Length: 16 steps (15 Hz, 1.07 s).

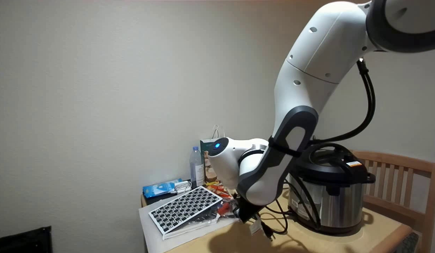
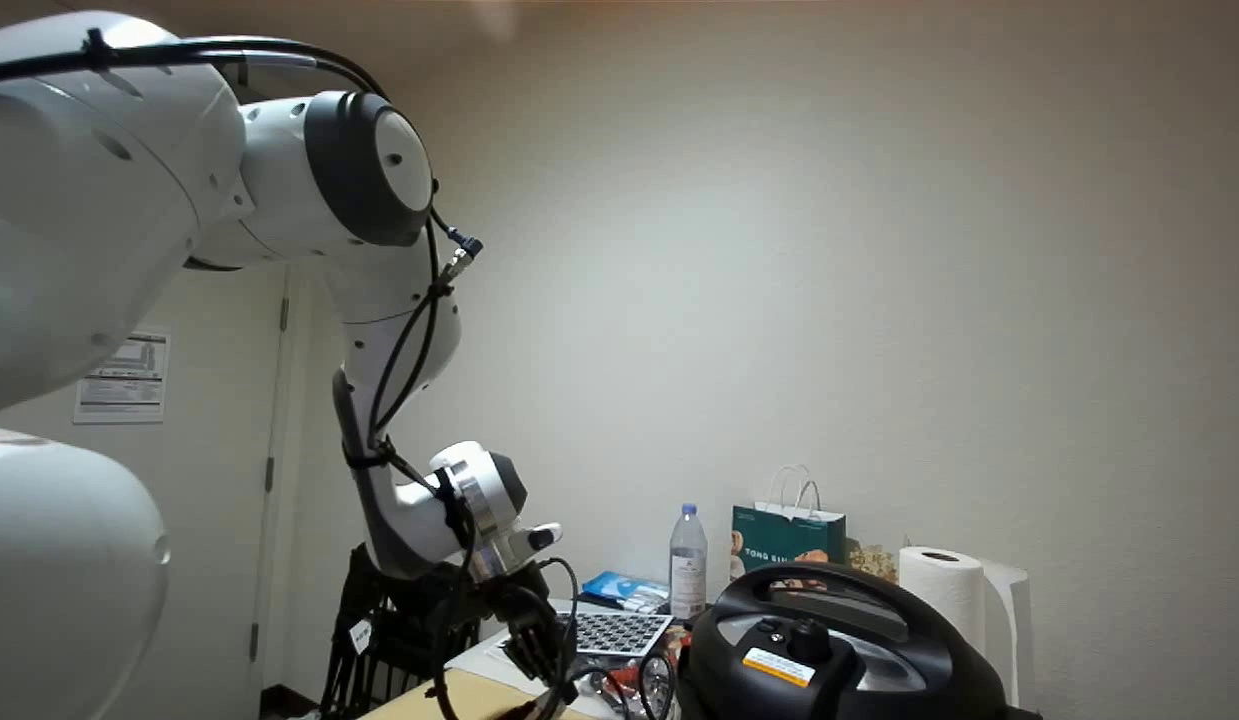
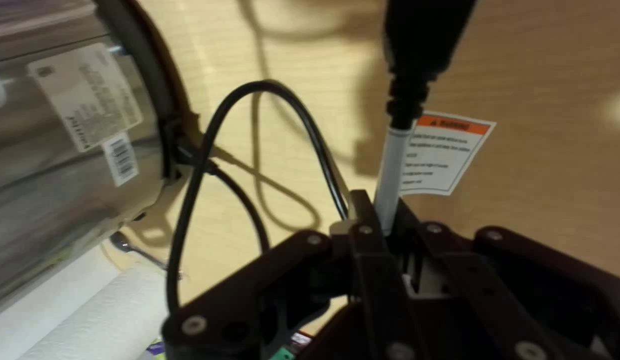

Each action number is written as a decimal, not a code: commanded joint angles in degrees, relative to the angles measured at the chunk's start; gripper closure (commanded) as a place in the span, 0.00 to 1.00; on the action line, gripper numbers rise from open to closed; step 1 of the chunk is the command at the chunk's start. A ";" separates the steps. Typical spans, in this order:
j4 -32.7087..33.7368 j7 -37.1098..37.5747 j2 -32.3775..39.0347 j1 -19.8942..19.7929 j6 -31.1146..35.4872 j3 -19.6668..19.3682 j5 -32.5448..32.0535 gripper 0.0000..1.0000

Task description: Move the black cable to the right

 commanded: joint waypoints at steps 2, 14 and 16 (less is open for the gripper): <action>-1.65 4.40 -4.55 -4.00 -9.29 -2.21 -8.65 0.96; 3.54 6.65 0.70 -14.19 -11.40 4.28 -8.41 0.96; 5.03 7.49 2.95 -16.49 -12.14 4.21 -6.54 0.96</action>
